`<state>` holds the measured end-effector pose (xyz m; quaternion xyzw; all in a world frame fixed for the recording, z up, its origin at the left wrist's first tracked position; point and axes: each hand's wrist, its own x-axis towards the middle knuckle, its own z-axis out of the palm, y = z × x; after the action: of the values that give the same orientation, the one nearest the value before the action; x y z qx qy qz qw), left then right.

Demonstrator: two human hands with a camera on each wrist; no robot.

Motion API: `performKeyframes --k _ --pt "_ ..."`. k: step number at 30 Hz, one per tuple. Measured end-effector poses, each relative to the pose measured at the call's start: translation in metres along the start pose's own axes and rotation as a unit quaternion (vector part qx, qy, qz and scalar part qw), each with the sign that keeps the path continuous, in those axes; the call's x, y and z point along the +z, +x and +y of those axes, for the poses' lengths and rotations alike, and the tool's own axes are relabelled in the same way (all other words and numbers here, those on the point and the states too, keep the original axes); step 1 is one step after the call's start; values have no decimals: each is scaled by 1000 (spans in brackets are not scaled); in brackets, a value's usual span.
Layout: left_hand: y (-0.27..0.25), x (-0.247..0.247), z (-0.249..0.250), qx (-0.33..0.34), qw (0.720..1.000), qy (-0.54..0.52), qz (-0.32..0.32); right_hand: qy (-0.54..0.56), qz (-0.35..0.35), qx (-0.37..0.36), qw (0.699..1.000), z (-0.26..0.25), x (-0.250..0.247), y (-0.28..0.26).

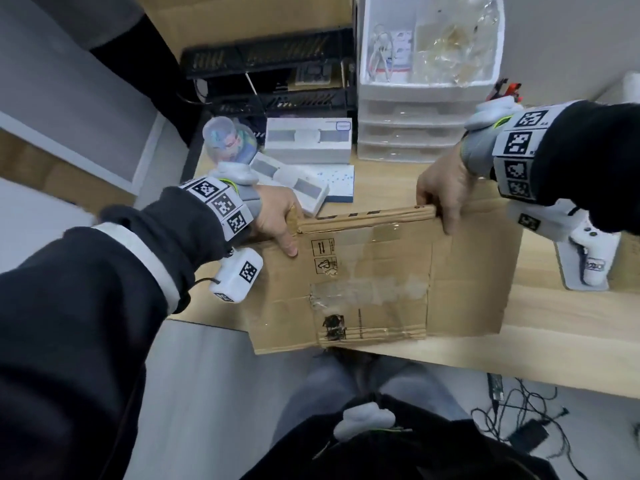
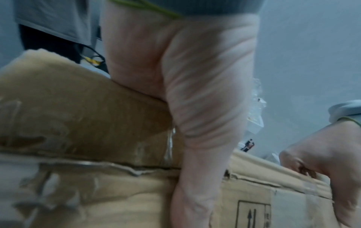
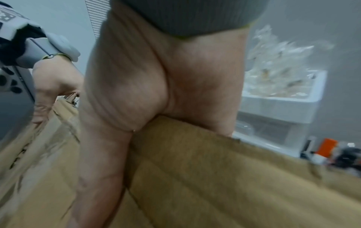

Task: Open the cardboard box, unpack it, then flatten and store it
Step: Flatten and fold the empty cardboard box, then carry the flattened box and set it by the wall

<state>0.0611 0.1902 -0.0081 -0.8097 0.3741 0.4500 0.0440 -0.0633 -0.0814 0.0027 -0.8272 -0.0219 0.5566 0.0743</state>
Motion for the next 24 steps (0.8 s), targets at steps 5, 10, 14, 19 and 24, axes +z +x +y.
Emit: performKeyframes --k 5,10,14,19,24 --pt "-41 23 -57 -59 996 -61 13 -28 13 -46 998 -60 -33 25" --pt "-100 45 -115 -134 982 -115 64 -104 50 -70 991 -137 -80 36" --pt "-154 65 -157 -199 958 -163 126 -160 88 -97 978 -205 -112 39" --pt "-200 97 -183 -273 925 -209 160 -208 140 -133 959 -264 -125 49" --pt "-246 144 -200 -336 890 -263 161 -267 144 -169 938 -336 -123 56"
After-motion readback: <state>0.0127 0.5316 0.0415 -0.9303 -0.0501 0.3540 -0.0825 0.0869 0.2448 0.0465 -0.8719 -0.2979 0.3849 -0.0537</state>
